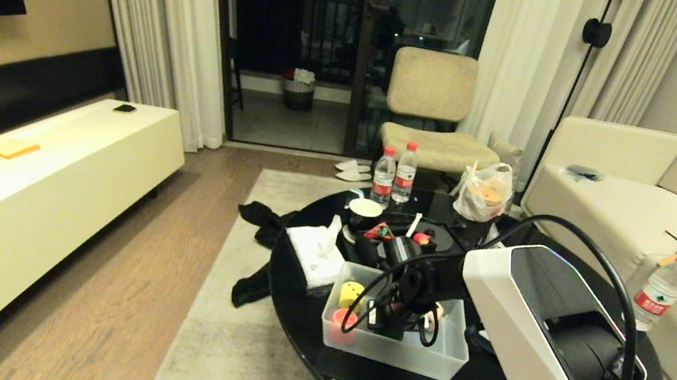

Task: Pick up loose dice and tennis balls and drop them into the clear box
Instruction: Put the toys in the box

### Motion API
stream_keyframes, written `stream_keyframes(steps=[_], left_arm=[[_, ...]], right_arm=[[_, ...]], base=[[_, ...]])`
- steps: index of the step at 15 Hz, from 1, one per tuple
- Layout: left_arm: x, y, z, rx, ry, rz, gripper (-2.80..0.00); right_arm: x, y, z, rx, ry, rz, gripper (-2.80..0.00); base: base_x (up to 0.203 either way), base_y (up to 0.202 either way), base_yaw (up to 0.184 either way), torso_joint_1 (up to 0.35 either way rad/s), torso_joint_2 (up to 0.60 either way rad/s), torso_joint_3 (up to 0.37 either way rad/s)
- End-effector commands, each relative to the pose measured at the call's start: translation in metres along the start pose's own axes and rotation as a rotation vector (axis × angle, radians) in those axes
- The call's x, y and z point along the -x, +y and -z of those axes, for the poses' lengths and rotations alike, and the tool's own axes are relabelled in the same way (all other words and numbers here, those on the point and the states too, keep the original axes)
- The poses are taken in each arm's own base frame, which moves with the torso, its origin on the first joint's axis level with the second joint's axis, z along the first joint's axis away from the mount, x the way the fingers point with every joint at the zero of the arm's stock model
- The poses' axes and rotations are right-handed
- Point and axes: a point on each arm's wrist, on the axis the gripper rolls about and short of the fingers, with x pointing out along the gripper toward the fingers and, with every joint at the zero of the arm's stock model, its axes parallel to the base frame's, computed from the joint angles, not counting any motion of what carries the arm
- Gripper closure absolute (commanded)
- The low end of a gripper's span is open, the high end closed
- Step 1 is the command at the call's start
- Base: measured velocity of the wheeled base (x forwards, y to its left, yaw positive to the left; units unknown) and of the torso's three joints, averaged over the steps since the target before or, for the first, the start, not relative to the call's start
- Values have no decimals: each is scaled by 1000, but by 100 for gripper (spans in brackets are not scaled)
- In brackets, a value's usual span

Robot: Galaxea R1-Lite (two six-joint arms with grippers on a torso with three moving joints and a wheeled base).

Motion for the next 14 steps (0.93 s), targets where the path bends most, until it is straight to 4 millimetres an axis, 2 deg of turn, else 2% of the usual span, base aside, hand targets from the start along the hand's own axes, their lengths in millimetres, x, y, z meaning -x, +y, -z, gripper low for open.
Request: stream_keyframes(steps=[1, 9, 11, 14], left_arm=[[0, 0, 0, 1, 1, 0, 0], [0, 0, 0, 1, 1, 0, 0], [0, 0, 0, 1, 1, 0, 0], [0, 0, 0, 1, 1, 0, 0]], right_arm=[[-1, 1, 1, 1, 4, 3, 0], [2, -1, 1, 0, 4, 3, 0], [9, 0, -4, -6, -14, -8, -280], [19, -1, -8, -8, -34, -13, -280]], base=[[0, 0, 0, 0, 0, 0], [0, 0, 0, 0, 0, 0], [0, 0, 0, 0, 0, 0], [0, 0, 0, 0, 0, 0]])
